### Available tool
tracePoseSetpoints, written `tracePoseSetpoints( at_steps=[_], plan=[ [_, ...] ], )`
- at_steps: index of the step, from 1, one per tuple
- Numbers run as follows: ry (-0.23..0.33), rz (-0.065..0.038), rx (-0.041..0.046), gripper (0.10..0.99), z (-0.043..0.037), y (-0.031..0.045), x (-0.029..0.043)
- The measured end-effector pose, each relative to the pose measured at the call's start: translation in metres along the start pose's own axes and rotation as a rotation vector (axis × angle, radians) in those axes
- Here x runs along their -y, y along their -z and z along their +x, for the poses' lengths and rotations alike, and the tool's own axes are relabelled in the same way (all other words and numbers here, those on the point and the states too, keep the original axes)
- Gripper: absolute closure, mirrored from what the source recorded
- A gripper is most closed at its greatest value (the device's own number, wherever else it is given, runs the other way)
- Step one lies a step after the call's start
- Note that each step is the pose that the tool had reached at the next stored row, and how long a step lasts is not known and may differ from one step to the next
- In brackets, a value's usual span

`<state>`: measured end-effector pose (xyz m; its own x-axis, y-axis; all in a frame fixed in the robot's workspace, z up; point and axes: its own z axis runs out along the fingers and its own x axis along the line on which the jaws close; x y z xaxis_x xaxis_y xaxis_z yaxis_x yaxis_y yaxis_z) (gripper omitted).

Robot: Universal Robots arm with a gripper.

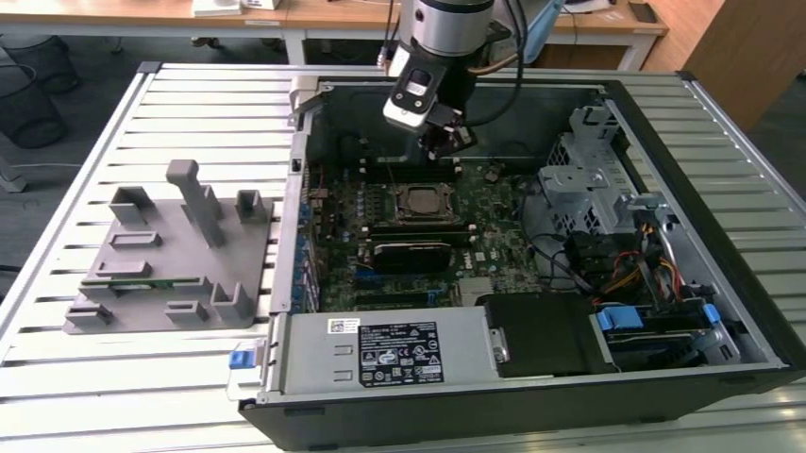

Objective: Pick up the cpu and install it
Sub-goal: 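Install the first cpu locking lever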

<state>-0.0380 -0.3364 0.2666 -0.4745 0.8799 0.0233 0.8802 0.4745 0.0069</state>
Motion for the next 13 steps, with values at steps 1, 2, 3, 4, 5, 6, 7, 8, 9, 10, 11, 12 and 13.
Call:
tracePoseSetpoints(
  at_steps=[1,2,3,4,5,6,7,8,9,10,11,12,13],
  plan=[
    [0.004,0.0,0.0,0.98,0.0,0.0,0.0],
    [0.007,0.0,0.0,0.98,0.0,0.0,0.0],
    [0.011,0.0,-0.0001,0.98,0.0,0.0,0.0],
    [0.015,0.0,-0.0001,0.98,0.0,0.0,0.0],
    [0.019,0.0,-0.0002,0.98,-0.0001,0.0,0.0],
    [0.022,0.001,-0.0002,0.98,-0.0001,0.0,0.0],
    [0.026,0.001,-0.0002,0.98,-0.0001,0.0,0.0],
    [0.03,0.001,-0.0002,0.98,-0.0001,0.0,0.0],
    [0.039,0.001,-0.0003,0.98,-0.0001,0.0,0.0],
    [0.043,0.001,-0.0003,0.98,-0.0001,0.0,0.0001],
    [0.046,0.001,-0.0003,0.98,-0.0001,0.0,0.0001],
    [0.05,0.001,-0.0003,0.98,-0.0001,0.0,0.0001],
    [0.054,0.001,-0.0003,0.98,-0.0001,0.0,0.0001]
  ],
)
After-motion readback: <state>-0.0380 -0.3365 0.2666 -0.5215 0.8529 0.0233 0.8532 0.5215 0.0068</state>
